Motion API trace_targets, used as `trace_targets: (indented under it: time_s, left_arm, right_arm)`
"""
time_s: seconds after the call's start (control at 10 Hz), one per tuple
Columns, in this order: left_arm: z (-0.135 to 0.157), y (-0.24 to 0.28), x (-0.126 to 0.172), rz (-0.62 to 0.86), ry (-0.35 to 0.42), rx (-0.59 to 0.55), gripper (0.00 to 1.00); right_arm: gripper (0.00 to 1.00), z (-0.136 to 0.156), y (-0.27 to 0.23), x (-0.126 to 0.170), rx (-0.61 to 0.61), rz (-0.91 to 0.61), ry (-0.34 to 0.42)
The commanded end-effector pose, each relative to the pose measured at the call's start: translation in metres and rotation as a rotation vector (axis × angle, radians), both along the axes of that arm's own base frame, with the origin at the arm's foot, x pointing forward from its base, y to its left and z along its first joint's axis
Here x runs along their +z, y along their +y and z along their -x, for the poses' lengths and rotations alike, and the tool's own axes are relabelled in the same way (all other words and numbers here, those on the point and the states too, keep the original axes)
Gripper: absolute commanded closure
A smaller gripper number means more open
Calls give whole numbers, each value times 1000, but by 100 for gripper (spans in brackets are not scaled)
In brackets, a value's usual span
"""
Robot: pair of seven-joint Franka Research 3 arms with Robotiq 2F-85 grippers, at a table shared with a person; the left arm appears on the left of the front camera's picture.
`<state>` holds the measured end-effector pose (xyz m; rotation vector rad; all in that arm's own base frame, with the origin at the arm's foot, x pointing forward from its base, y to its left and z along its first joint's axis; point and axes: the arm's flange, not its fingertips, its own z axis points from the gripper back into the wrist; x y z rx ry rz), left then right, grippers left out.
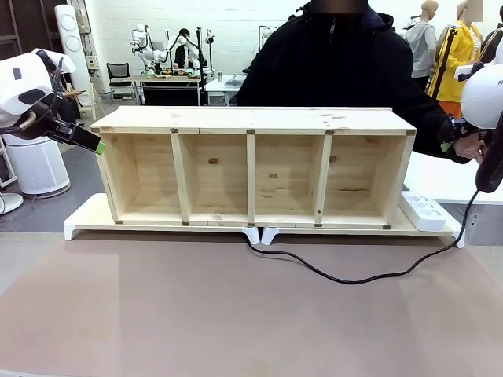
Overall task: Perform cable management.
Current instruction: Release the Power Cable when the human grasps it.
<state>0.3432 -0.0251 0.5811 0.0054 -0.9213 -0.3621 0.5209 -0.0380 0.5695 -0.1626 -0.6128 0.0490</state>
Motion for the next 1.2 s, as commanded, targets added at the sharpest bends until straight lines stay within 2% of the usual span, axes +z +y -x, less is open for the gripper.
trace_targets:
  time_s: [0.0, 1.1]
  left_arm:
    - [-1, 1, 0, 3, -7, 0, 0]
    - [-1, 1, 0, 3, -7, 0, 0]
  right_arm:
    - [0, 0, -1, -1, -3, -1, 8]
    - [0, 0, -1, -1, -3, -1, 8]
